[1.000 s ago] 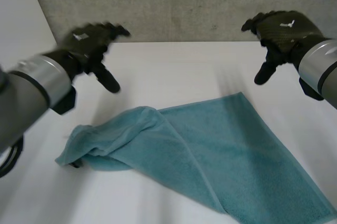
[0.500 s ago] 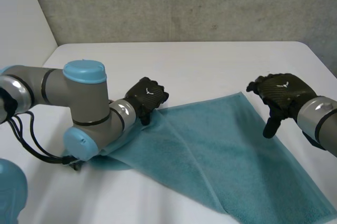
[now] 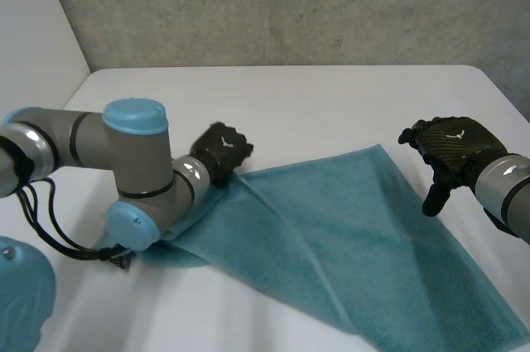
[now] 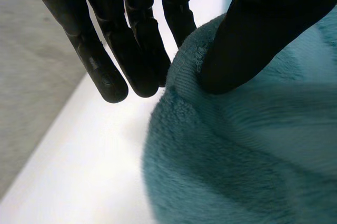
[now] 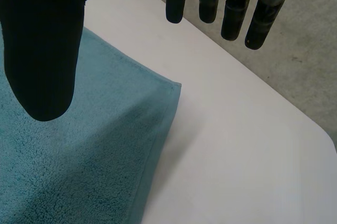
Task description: Fold the laundry
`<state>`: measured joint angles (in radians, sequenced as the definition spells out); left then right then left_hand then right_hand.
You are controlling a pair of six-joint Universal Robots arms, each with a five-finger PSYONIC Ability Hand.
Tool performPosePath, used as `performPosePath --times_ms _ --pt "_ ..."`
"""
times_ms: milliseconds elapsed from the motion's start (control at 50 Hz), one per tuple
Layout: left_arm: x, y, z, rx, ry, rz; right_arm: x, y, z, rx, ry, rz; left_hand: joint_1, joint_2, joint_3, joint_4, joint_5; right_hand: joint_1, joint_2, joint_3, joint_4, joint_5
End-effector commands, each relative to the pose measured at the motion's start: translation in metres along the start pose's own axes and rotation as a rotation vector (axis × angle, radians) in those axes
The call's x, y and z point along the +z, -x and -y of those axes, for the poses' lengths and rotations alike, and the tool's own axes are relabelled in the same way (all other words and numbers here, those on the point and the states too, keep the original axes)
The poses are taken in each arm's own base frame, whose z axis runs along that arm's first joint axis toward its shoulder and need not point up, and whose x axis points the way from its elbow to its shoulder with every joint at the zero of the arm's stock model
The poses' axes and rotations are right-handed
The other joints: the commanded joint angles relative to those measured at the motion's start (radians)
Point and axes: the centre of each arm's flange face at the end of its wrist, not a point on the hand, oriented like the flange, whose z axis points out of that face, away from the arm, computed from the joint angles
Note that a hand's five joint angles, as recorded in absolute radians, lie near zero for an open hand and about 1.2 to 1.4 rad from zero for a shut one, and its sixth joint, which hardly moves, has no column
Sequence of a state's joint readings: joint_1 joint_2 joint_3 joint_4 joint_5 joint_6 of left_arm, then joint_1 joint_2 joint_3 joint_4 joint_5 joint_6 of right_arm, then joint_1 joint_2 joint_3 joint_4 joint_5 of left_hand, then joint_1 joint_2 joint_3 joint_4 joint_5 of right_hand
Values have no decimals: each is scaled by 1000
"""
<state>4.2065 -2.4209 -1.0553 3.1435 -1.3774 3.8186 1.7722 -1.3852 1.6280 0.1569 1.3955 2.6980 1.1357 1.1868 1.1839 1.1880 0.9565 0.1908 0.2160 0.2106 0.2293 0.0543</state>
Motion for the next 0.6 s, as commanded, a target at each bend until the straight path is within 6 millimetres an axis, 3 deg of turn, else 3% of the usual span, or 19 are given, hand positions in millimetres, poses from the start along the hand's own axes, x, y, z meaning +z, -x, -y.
performPosePath --times_ms 20,160,260,300,380,520,600 --pt "-22 40 34 14 -72 254 -1 1 -2 16 14 4 261 209 212 208 265 -16 -42 -36 -55 -54" --pt "-60 67 77 3 -198 365 -7 9 -13 151 77 32 261 209 212 208 265 -16 -42 -36 -55 -54" --pt "-83 92 96 -79 -243 453 -12 19 -18 296 119 99 261 209 212 208 265 -16 -42 -36 -55 -54" --pt "-93 102 97 -120 -231 481 -17 31 -21 410 134 207 261 209 212 208 265 -16 -42 -36 -55 -54" --pt "-109 104 99 -157 -210 472 -20 43 -21 429 126 286 261 209 212 208 265 -16 -42 -36 -55 -54" --pt "-124 106 92 -194 -179 476 -11 57 -31 401 145 309 261 209 212 208 265 -16 -42 -36 -55 -54" --pt "-132 107 86 -205 -161 483 0 59 -39 371 146 237 261 209 212 208 265 -16 -42 -36 -55 -54"
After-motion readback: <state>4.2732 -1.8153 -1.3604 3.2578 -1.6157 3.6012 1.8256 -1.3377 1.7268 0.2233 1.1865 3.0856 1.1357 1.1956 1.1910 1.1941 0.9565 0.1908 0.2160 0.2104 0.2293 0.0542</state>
